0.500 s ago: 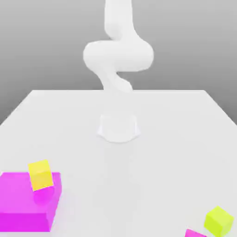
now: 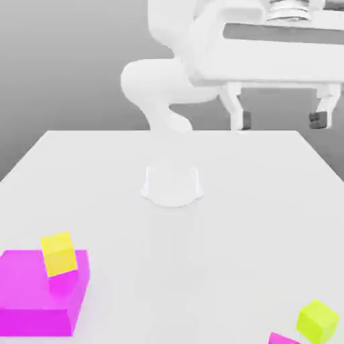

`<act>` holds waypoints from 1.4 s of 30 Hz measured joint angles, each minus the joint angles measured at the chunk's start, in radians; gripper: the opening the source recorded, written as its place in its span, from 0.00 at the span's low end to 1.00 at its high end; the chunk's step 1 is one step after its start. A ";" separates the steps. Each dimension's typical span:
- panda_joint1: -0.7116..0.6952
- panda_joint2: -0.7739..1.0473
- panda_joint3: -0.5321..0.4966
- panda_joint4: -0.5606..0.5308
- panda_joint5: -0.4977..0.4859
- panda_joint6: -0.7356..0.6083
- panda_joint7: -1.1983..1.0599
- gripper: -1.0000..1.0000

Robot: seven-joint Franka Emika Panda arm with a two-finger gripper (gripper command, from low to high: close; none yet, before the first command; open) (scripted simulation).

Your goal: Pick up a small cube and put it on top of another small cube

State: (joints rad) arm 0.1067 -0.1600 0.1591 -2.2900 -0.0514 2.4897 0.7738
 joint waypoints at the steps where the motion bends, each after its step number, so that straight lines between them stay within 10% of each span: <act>1: 0.007 0.036 0.009 0.001 -0.007 0.011 0.002 0.50; 18: 0.190 0.658 0.019 0.039 -0.164 0.247 0.066 0.50; 19: 0.199 0.685 0.009 0.045 -0.173 0.267 0.073 0.00; 39: 0.027 0.592 0.014 0.125 -0.084 0.097 -0.178 0.00; 40: 0.031 0.617 0.007 0.127 -0.091 0.120 -0.174 1.00; 42: 0.031 0.617 0.007 0.127 -0.091 0.120 -0.174 1.00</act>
State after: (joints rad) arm 0.1380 0.4573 0.1665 -2.1627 -0.1424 2.6096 0.5994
